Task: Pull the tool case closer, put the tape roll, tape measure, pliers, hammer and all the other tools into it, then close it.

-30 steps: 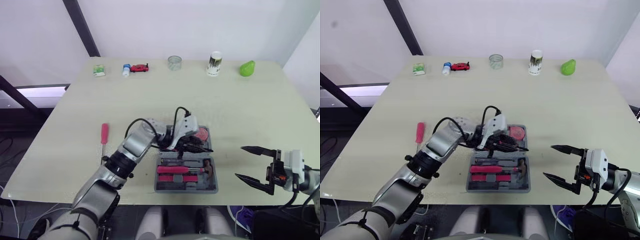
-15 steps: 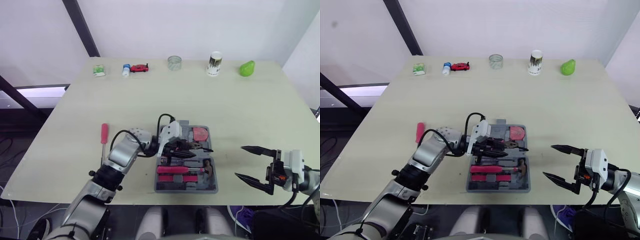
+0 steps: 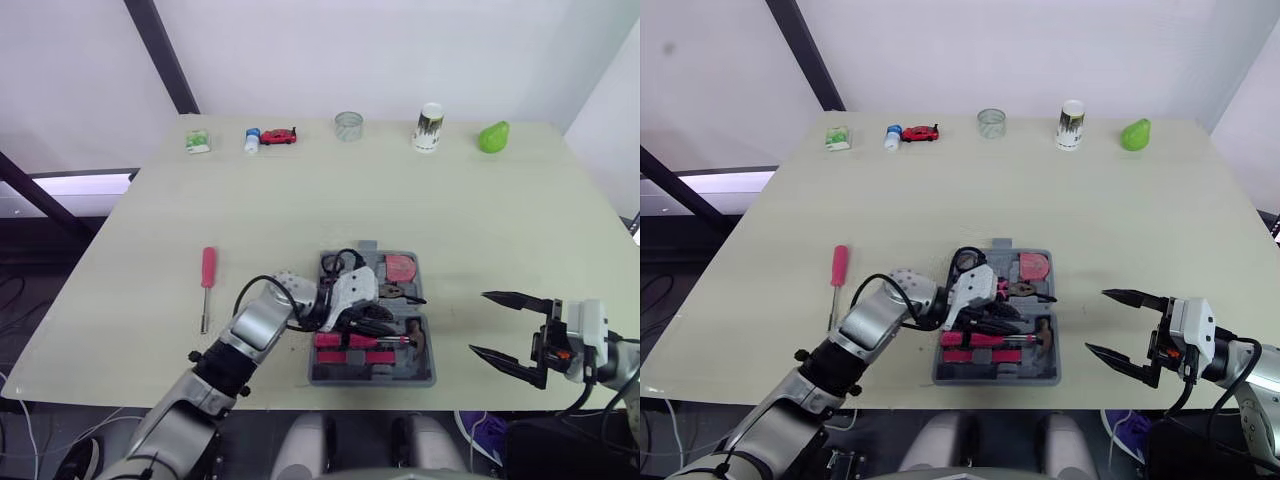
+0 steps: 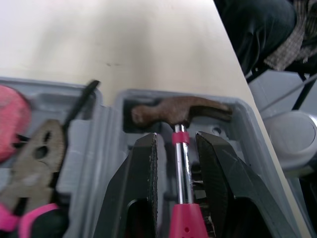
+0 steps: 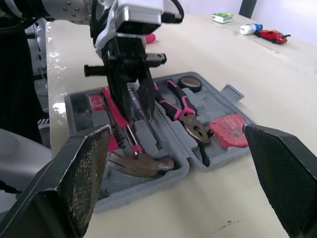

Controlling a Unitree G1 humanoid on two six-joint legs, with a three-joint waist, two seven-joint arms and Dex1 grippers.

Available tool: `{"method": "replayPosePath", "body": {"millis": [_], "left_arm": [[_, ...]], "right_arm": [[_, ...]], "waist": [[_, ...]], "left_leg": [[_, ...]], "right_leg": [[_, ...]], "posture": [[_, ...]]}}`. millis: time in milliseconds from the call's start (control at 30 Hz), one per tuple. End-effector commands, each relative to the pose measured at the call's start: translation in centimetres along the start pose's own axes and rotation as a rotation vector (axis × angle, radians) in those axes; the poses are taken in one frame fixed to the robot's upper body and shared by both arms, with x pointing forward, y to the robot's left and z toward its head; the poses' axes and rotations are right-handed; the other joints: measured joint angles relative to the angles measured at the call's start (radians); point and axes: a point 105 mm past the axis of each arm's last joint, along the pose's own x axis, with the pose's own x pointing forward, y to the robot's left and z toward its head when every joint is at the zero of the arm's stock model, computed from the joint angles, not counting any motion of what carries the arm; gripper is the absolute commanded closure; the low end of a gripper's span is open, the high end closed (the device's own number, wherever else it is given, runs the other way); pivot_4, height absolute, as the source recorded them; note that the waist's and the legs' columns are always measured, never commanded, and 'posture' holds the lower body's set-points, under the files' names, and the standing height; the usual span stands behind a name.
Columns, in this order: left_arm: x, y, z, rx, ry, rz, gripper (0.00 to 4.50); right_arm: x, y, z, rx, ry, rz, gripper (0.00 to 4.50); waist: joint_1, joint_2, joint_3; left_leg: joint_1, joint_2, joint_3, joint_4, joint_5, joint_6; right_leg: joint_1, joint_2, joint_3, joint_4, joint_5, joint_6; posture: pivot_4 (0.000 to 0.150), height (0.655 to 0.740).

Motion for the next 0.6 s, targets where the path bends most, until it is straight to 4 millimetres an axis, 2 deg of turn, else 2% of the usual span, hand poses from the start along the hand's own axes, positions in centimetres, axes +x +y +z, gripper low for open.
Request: {"method": "replayPosePath", "body": {"millis": [33,233,600], "left_arm": [[0.9,-0.3,0.8,0.022,0.001,-0.012,3.17],[2.3,-0.1,0.3,0.023,0.047,-0.005,3.17],[2.6,-0.1,-0.4,-0.017,0.064,-0.007,3.17]], "right_arm": [[0.1,0.2,0.9,-0.036,-0.024,0.01,0.0],[0.1,0.2,0.9,-0.038,-0.024,0.009,0.0],[-0.1,0.3,1.0,-0.037,-0.019,0.001,0.0]], "waist": [[0.0,0.0,0.0],[0.0,0.0,0.0],[0.0,0.0,0.0]], "left_leg": [[0.0,0.0,0.0,0.0,0.0,0.0],[0.0,0.0,0.0,0.0,0.0,0.0],[0.0,0.0,0.0,0.0,0.0,0.0]], "right_leg": [[0.0,0.0,0.0,0.0,0.0,0.0],[0.0,0.0,0.0,0.0,0.0,0.0],[0.0,0.0,0.0,0.0,0.0,0.0]], "posture": [[0.15,0.74],[0.15,0.74],[0.15,0.74]]}}
